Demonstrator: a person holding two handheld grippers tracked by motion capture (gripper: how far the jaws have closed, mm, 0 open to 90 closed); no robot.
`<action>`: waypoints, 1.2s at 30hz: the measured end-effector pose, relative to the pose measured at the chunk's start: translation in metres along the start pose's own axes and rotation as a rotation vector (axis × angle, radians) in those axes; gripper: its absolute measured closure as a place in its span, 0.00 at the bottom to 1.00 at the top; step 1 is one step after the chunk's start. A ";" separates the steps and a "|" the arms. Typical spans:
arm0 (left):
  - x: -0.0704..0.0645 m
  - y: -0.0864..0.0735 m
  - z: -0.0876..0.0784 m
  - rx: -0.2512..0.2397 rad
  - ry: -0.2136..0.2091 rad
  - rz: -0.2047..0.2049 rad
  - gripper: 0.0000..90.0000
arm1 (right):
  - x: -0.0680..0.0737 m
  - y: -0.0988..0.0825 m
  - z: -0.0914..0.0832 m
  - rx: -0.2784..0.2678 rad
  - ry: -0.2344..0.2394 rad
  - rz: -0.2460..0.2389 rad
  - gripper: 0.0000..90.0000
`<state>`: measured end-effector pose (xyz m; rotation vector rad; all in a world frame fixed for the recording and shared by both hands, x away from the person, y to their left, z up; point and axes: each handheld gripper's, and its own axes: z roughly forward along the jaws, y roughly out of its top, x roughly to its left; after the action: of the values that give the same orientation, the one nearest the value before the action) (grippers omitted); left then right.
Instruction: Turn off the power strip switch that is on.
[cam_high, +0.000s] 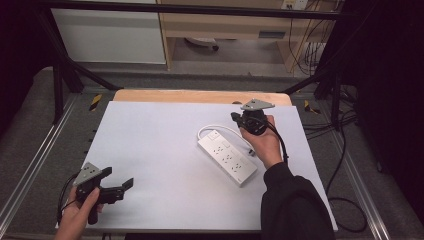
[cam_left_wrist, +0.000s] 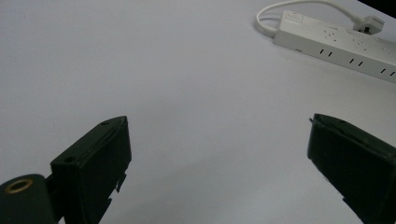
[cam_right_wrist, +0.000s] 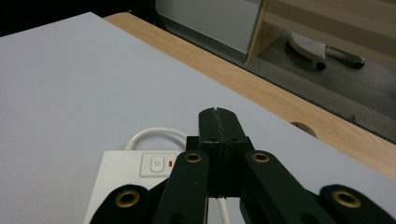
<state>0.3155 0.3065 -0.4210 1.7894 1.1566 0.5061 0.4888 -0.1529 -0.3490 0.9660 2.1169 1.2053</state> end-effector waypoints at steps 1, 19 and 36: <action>0.000 0.000 0.000 0.000 0.001 0.000 0.07 | 0.000 0.000 0.001 0.002 0.000 0.000 1.00; 0.000 0.000 0.000 -0.001 0.000 0.002 0.07 | 0.002 -0.001 0.015 0.037 0.010 -0.010 1.00; 0.000 0.000 0.000 -0.005 0.000 0.008 0.07 | 0.004 -0.005 0.028 0.089 0.017 -0.017 1.00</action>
<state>0.3157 0.3067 -0.4206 1.7905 1.1473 0.5133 0.5046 -0.1370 -0.3672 0.9768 2.2044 1.1231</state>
